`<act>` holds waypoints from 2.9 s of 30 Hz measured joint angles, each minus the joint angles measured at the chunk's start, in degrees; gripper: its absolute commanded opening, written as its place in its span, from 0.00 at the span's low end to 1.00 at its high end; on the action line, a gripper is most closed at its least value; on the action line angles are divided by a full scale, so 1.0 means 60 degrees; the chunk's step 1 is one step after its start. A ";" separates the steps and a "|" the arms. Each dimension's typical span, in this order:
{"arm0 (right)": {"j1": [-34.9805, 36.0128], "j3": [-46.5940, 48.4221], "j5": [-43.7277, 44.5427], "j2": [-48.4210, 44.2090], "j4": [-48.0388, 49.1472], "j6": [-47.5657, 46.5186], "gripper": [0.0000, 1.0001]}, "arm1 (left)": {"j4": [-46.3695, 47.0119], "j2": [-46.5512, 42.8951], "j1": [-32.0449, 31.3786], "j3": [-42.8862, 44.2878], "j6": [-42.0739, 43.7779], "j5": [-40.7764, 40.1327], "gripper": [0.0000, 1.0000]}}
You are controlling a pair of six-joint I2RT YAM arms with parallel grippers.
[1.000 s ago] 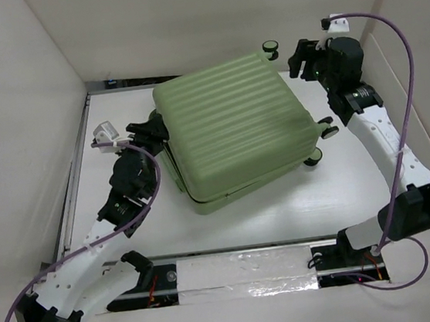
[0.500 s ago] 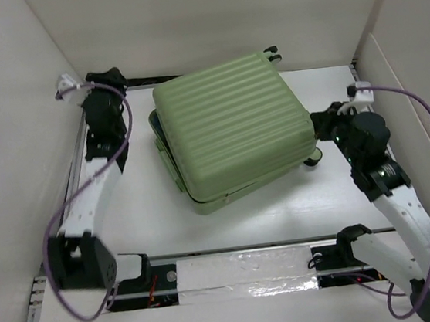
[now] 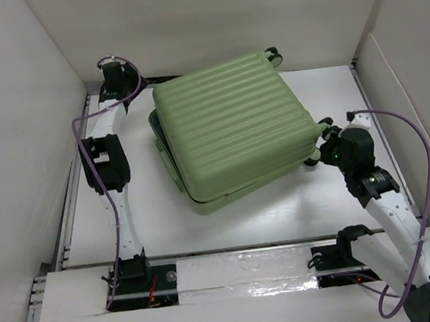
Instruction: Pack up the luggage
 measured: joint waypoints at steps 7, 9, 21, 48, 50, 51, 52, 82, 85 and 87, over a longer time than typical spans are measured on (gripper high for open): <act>-0.0393 0.0127 -0.0419 0.1362 0.0958 -0.0087 0.30 | -0.0608 0.1814 0.0084 0.2033 0.0310 0.1566 0.56; -0.0401 0.0149 -0.0503 0.1858 0.1311 -0.0215 0.30 | -0.0586 0.2124 0.0040 0.2619 0.0382 0.1883 0.56; -0.0736 0.1508 -0.0849 0.5242 0.3166 -0.0776 0.36 | 0.3526 0.0186 -0.0401 -0.3534 -0.0743 0.2528 0.48; -0.0109 0.8335 -0.4852 0.9194 0.2590 -0.0867 0.82 | 0.4524 -1.1278 -0.1155 -0.9395 -0.1588 -0.2725 0.17; -0.0204 0.7012 -0.5166 0.7952 0.2867 -0.0747 0.66 | 0.4768 -1.1672 -0.1592 -0.9111 -0.1402 -0.2036 0.03; -0.0259 0.6182 -0.5268 0.7253 0.3322 -0.0685 0.55 | 0.5060 -1.1876 -0.1781 -0.9118 -0.1344 -0.1366 0.00; -0.0317 0.5355 -0.5410 0.6524 0.3595 -0.0652 0.26 | 0.5384 -1.2025 -0.1960 -0.9162 -0.1366 -0.0736 0.00; -0.0011 -0.4313 -0.8513 0.1636 0.9158 0.0237 0.36 | 0.2182 -1.6258 -1.2477 -1.7591 -0.4073 -0.6732 0.52; 0.0259 -0.4302 -0.8408 0.2306 0.9464 0.0076 0.36 | 0.2124 -1.5908 -1.1795 -1.7708 -0.4535 -0.6586 0.60; 0.0408 -0.4295 -0.8382 0.2816 0.9668 0.0018 0.36 | 0.2240 -1.5646 -1.1340 -1.7711 -0.4641 -0.6393 0.62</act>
